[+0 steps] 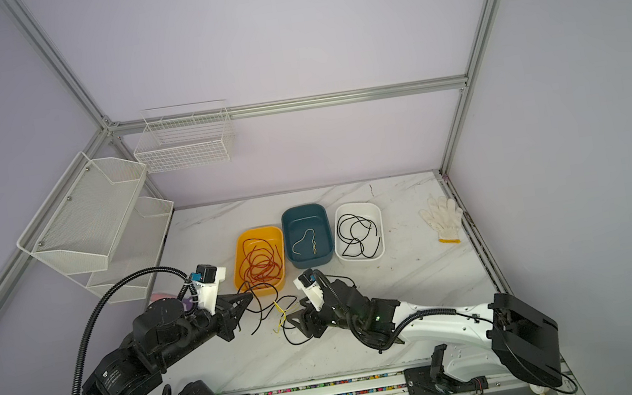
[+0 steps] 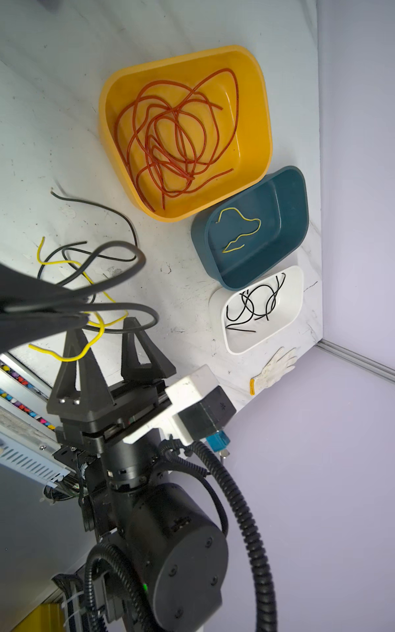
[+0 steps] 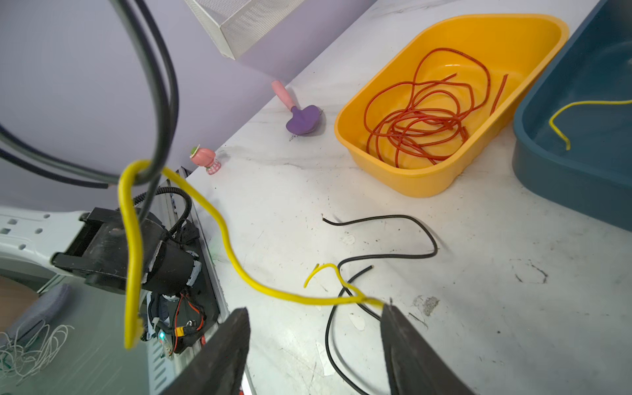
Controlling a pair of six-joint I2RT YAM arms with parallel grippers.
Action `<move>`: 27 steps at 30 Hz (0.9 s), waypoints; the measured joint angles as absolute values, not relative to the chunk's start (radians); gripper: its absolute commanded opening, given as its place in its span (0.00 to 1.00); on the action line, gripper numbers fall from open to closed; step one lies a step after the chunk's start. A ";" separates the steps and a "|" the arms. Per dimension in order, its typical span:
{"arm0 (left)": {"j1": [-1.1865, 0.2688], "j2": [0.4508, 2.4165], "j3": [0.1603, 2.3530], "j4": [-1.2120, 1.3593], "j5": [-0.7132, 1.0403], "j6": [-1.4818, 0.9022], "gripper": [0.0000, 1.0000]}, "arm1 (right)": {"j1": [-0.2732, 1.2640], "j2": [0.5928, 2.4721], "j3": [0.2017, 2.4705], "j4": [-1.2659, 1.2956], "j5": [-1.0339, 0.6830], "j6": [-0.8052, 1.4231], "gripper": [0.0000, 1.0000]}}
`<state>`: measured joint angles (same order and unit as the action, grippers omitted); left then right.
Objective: Untangle the cables
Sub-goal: 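Move the right gripper back to the tangle held by the left gripper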
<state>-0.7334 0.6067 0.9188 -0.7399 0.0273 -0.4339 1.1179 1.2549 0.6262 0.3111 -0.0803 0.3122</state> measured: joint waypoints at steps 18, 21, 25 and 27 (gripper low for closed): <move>-0.733 0.605 0.928 -0.710 0.103 -0.491 0.00 | 1.235 1.281 0.602 0.467 0.281 0.168 0.64; -0.733 0.605 0.928 -0.705 0.110 -0.499 0.00 | 1.275 1.275 0.588 0.509 0.307 0.137 0.64; -0.733 0.604 0.928 -0.691 0.129 -0.516 0.00 | 1.313 1.257 0.546 0.579 0.358 0.105 0.64; -0.733 0.604 0.928 -0.685 0.138 -0.524 0.00 | 1.325 1.250 0.525 0.614 0.384 0.089 0.63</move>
